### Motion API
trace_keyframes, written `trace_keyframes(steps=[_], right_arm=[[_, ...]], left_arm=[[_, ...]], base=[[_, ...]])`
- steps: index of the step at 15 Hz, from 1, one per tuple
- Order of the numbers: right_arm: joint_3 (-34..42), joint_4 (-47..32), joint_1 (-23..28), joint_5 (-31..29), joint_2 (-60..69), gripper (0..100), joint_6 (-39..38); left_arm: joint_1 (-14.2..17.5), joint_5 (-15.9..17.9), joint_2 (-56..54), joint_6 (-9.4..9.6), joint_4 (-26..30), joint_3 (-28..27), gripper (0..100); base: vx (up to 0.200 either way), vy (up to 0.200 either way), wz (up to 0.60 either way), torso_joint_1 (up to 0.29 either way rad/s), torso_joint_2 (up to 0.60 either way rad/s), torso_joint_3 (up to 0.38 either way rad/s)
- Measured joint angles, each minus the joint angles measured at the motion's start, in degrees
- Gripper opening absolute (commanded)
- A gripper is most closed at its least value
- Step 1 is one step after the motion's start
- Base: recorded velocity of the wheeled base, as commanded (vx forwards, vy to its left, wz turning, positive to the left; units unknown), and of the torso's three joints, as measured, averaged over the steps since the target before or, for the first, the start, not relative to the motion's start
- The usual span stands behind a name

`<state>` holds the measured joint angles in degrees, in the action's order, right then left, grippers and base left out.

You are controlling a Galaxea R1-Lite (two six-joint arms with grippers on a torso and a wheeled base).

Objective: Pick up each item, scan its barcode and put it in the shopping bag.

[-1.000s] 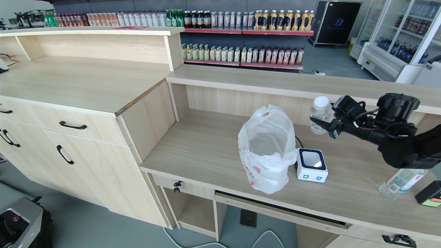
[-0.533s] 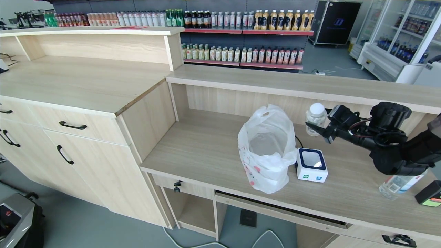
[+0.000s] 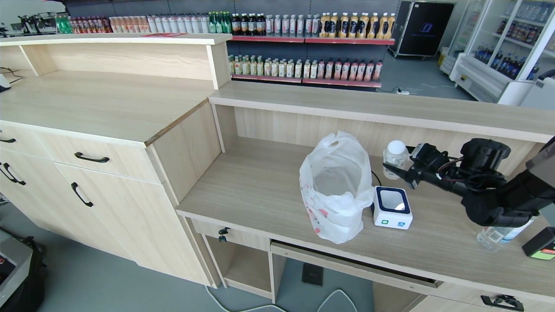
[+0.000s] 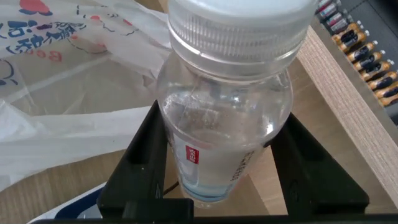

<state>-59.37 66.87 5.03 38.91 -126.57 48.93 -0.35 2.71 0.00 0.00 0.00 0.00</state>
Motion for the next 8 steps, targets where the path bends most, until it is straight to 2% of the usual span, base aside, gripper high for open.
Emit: trace_keyframes(steps=[8], right_arm=[[0.2,0.0,-0.1,0.1,-0.5,0,-0.1]], left_arm=[[0.0,0.0,0.0,0.00,0.0,0.0,100]], base=[[0.000,0.000,0.00,0.000,0.00,0.000]])
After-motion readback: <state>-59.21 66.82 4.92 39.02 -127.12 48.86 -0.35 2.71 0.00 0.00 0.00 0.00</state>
